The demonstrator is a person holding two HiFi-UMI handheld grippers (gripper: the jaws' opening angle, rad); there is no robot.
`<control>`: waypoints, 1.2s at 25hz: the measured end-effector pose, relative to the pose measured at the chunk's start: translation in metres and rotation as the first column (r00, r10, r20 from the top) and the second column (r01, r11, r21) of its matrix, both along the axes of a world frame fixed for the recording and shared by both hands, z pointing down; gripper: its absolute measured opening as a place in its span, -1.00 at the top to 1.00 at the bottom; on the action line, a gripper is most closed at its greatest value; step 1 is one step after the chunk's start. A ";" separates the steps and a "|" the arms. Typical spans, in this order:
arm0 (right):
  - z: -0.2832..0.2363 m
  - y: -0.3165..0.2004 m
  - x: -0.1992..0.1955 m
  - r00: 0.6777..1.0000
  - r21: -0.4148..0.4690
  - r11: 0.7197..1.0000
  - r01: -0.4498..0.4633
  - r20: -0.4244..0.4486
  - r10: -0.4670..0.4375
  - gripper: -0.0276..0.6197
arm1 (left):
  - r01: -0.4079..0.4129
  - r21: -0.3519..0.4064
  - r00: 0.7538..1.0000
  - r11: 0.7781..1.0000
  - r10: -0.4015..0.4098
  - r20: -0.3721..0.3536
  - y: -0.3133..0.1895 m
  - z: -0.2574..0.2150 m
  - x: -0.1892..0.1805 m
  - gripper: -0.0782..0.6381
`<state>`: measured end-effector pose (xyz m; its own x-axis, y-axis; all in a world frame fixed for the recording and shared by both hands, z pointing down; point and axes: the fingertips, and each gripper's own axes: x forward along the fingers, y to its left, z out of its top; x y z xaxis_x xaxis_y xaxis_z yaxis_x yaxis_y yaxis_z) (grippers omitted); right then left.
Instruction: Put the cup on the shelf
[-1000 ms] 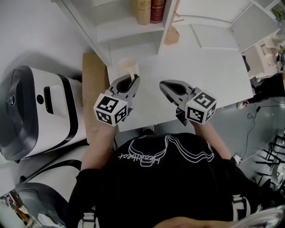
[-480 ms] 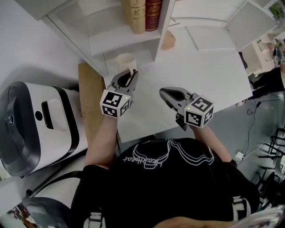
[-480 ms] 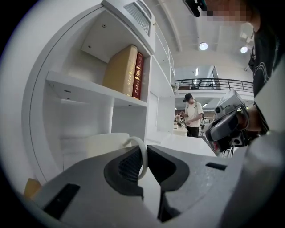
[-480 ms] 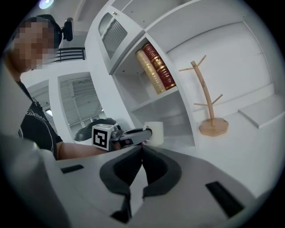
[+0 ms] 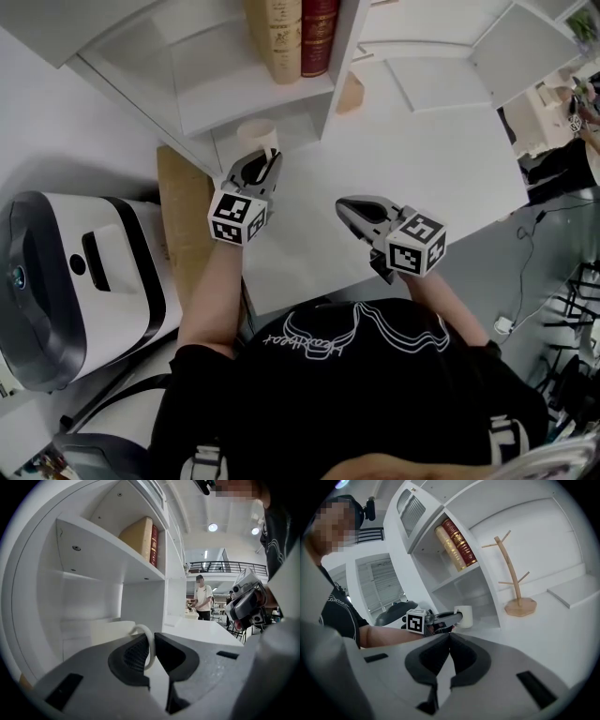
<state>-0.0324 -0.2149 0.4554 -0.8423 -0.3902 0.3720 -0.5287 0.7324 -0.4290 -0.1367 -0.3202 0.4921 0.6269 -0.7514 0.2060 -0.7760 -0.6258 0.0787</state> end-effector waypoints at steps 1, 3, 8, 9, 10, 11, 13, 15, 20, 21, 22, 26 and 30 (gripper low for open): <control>0.002 -0.001 0.000 1.000 -0.003 1.000 0.000 -0.003 0.000 0.90 | 0.000 0.000 1.000 1.000 0.000 -0.002 -0.002 0.003 -0.001 0.71; 0.004 -0.002 0.002 1.000 -0.009 1.000 -0.002 -0.009 0.002 0.90 | 0.001 0.001 1.000 1.000 -0.001 -0.010 -0.006 0.007 -0.004 0.71; 0.007 -0.006 0.005 1.000 -0.021 1.000 -0.003 -0.017 0.002 0.90 | 0.028 -0.009 0.999 1.000 -0.028 -0.042 -0.016 0.013 -0.011 0.71; 0.007 -0.007 0.005 1.000 -0.022 1.000 -0.002 -0.018 0.002 0.90 | 0.035 -0.018 0.998 0.999 -0.036 -0.043 -0.017 0.015 -0.013 0.71; 0.008 -0.008 0.005 1.000 -0.023 1.000 -0.002 -0.019 0.001 0.90 | 0.038 -0.029 0.998 0.999 -0.039 -0.044 -0.018 0.018 -0.014 0.71; 0.008 -0.008 0.005 1.000 -0.024 1.000 -0.001 -0.019 0.000 0.90 | 0.038 -0.042 0.998 0.998 -0.039 -0.042 -0.018 0.021 -0.015 0.71; 0.010 -0.009 0.004 1.000 -0.029 1.000 0.002 -0.020 -0.003 0.90 | 0.039 -0.070 0.999 0.997 -0.041 -0.028 -0.017 0.029 -0.017 0.71; 0.011 -0.008 0.003 1.000 -0.034 0.999 0.008 -0.020 -0.008 0.90 | 0.047 -0.097 0.999 0.994 -0.049 -0.018 -0.015 0.036 -0.021 0.71; 0.014 -0.009 0.000 1.000 -0.042 0.999 0.015 -0.014 -0.016 0.90 | 0.086 -0.130 0.996 0.988 -0.089 -0.016 -0.012 0.042 -0.031 0.69; 0.014 -0.009 -0.001 1.000 -0.043 0.999 0.017 -0.012 -0.017 0.90 | 0.094 -0.133 0.995 0.987 -0.097 -0.015 -0.011 0.042 -0.032 0.65; 0.014 -0.008 -0.001 1.000 -0.044 0.999 0.018 -0.010 -0.018 0.90 | 0.101 -0.136 0.995 0.986 -0.104 -0.013 -0.010 0.043 -0.033 0.62; 0.015 -0.006 -0.001 1.000 -0.045 0.999 0.020 -0.004 -0.020 0.90 | 0.145 -0.140 0.989 0.979 -0.148 -0.005 -0.004 0.044 -0.038 0.43; 0.013 -0.004 0.000 1.000 -0.044 0.999 0.015 0.004 -0.015 0.90 | 0.211 -0.138 0.977 0.968 -0.214 -0.006 0.003 0.039 -0.046 0.31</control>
<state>-0.0319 -0.2189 0.4686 -0.8491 -0.3611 0.3856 -0.5165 0.7207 -0.4624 -0.1832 -0.3167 0.5315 0.4610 -0.8339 0.3035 -0.8874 -0.4290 0.1690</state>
